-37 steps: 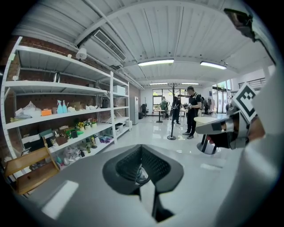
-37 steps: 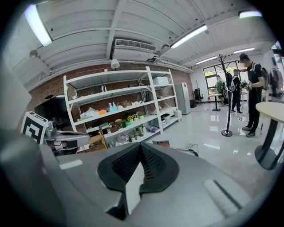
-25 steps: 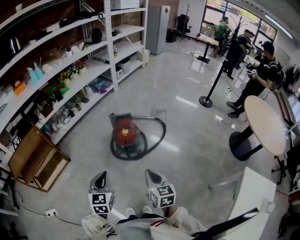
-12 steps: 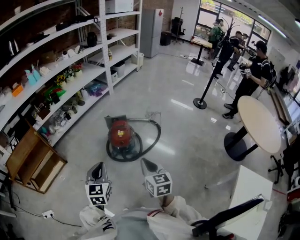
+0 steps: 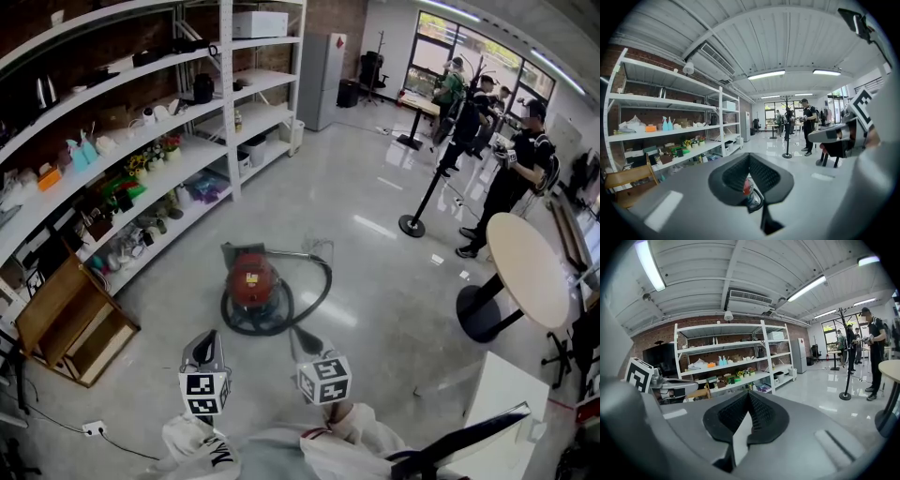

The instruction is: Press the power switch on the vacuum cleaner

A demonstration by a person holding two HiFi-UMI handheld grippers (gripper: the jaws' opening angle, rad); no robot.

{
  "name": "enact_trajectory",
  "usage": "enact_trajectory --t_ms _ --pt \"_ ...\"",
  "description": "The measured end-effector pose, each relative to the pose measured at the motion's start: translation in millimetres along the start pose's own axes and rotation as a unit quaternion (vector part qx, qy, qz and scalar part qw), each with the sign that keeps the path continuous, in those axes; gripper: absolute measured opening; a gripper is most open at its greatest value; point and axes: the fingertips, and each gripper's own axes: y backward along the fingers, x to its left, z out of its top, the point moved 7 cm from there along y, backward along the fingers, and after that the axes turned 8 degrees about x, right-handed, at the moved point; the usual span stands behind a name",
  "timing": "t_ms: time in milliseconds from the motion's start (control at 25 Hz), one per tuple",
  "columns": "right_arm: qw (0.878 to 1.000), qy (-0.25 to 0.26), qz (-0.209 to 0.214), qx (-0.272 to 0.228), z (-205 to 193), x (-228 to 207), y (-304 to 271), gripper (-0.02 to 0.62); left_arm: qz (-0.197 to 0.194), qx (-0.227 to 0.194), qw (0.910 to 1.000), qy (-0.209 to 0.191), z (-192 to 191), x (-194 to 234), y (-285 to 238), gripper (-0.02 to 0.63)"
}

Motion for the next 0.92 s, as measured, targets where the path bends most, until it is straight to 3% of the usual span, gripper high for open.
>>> enact_trajectory --t_ms 920 --pt "1.000 -0.005 -0.004 0.004 -3.3 -9.5 -3.8 -0.002 -0.001 0.005 1.0000 0.001 -2.3 -4.7 -8.4 0.000"
